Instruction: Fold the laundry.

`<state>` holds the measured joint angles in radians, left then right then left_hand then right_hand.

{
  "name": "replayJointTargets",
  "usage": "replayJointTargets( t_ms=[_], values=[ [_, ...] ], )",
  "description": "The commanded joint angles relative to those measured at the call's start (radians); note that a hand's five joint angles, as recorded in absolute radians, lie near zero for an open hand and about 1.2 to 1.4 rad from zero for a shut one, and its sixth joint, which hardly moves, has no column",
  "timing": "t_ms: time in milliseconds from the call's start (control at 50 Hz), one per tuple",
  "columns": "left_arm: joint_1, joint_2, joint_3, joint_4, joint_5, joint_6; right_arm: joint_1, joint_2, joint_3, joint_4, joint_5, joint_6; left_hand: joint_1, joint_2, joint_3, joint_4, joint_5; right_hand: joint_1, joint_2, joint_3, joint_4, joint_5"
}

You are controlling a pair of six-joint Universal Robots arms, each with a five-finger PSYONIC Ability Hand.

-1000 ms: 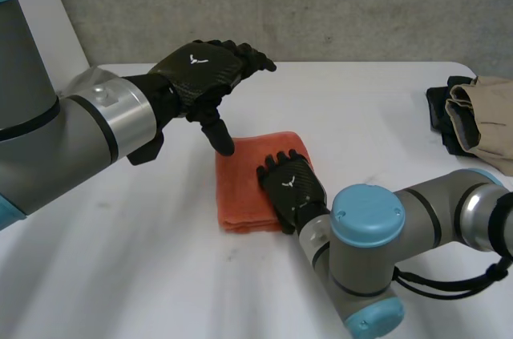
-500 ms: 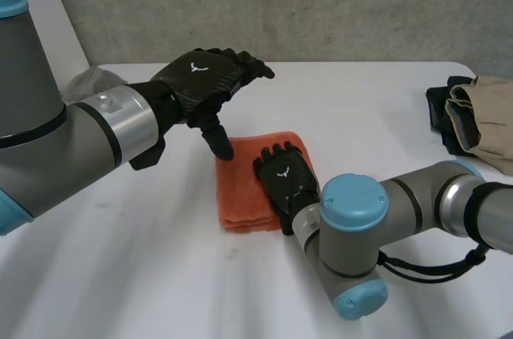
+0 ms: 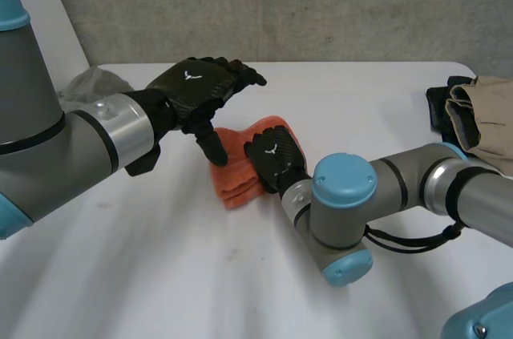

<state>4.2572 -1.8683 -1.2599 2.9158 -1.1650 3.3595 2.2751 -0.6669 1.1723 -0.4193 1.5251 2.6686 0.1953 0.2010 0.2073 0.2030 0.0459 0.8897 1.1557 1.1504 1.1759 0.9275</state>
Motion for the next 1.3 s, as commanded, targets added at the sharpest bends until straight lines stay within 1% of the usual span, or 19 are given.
replayJointTargets(
  t_ms=[20,60,140,200,280,300,360,380,460,500,560,680,740,800,980,1080,1120,1180,1300],
  values=[
    [0.003,0.0,-0.004,0.002,-0.001,0.0,-0.088,-0.071,0.026,0.014,-0.014,0.005,0.024,0.018,0.012,0.016,-0.001,0.507,0.241,0.246,0.22,0.294],
    [0.001,0.0,-0.006,0.002,-0.001,0.0,-0.126,-0.098,0.046,0.02,-0.019,0.001,0.024,0.018,0.012,0.016,-0.001,0.507,0.241,0.246,0.22,0.294],
    [0.001,0.001,-0.006,0.002,-0.001,0.0,-0.258,-0.163,0.099,0.048,-0.042,-0.025,0.024,0.018,0.012,0.016,-0.001,0.507,0.241,0.246,0.22,0.294],
    [0.006,0.001,-0.01,0.002,-0.001,0.0,-0.347,-0.206,0.133,0.063,-0.107,-0.073,0.024,0.018,0.012,0.016,-0.001,0.507,0.241,0.246,0.22,0.294],
    [0.02,0.006,-0.019,0.002,-0.001,0.0,-0.468,-0.238,0.156,0.068,-0.216,-0.119,0.024,0.018,0.012,0.016,-0.001,0.507,0.241,0.246,0.22,0.294],
    [0.021,0.005,-0.021,0.002,-0.001,0.0,-0.509,-0.244,0.158,0.067,-0.27,-0.13,0.024,0.018,0.012,0.016,-0.001,0.507,0.241,0.246,0.22,0.294],
    [0.021,0.005,-0.022,0.002,-0.001,-0.002,-0.552,-0.247,0.147,0.062,-0.36,-0.147,0.024,0.018,0.012,0.016,-0.001,0.507,0.241,0.246,0.22,0.294],
    [0.021,0.006,-0.024,0.002,-0.001,-0.002,-0.578,-0.249,0.138,0.05,-0.417,-0.154,0.024,0.018,0.012,0.016,-0.001,0.507,0.241,0.246,0.22,0.294],
    [0.021,0.006,-0.026,0.002,-0.001,-0.002,-0.635,-0.247,0.046,0.012,-0.525,-0.13,0.024,0.018,0.012,0.016,-0.001,0.507,0.241,0.246,0.22,0.294],
    [0.02,0.006,-0.026,0.002,-0.001,-0.002,-0.651,-0.243,0.001,-0.022,-0.542,-0.101,0.024,0.018,0.012,0.016,-0.001,0.507,0.241,0.246,0.22,0.294],
    [0.016,0.011,-0.026,0.002,-0.002,-0.002,-0.689,-0.241,-0.08,-0.116,-0.54,0.006,0.024,0.018,0.012,0.016,-0.001,0.507,0.241,0.246,0.22,0.294],
    [0.013,0.023,-0.026,0.002,-0.004,-0.003,-0.83,-0.235,-0.192,-0.309,-0.533,0.33,0.024,0.018,0.012,0.016,-0.001,0.507,0.241,0.246,0.22,0.294],
    [0.012,0.028,-0.026,0.002,-0.004,-0.003,-0.887,-0.208,-0.227,-0.357,-0.543,0.411,0.024,0.018,0.012,0.016,-0.001,0.507,0.241,0.246,0.22,0.294],
    [0.01,0.029,-0.026,0.002,-0.005,-0.002,-0.924,-0.175,-0.263,-0.358,-0.56,0.416,0.027,0.021,0.015,0.019,0.002,0.507,0.241,0.246,0.22,0.294],
    [-0.006,0.035,-0.027,0.002,-0.027,-0.003,-1.065,-0.002,-0.275,-0.36,-0.721,0.419,0.03,0.024,0.018,0.022,0.005,0.507,0.241,0.246,0.22,0.294],
    [-0.033,0.031,-0.03,0.002,-0.045,-0.003,-1.1,0.085,-0.232,-0.361,-0.786,0.41,0.03,0.024,0.018,0.022,0.005,0.507,0.241,0.246,0.22,0.294],
    [-0.039,0.029,-0.032,0.002,-0.053,-0.003,-1.126,0.099,-0.209,-0.363,-0.809,0.401,0.03,0.024,0.018,0.022,0.005,0.507,0.241,0.246,0.22,0.294],
    [-0.046,0.025,-0.038,0.002,-0.065,-0.003,-1.169,0.105,-0.163,-0.361,-0.879,0.367,0.033,0.027,0.021,0.025,0.008,0.507,0.241,0.246,0.22,0.294],
    [-0.049,0.026,-0.038,0.002,-0.067,-0.003,-1.194,0.06,-0.123,-0.355,-0.953,0.363,0.03,0.024,0.018,0.022,0.005,0.507,0.241,0.246,0.22,0.294]
  ],
)
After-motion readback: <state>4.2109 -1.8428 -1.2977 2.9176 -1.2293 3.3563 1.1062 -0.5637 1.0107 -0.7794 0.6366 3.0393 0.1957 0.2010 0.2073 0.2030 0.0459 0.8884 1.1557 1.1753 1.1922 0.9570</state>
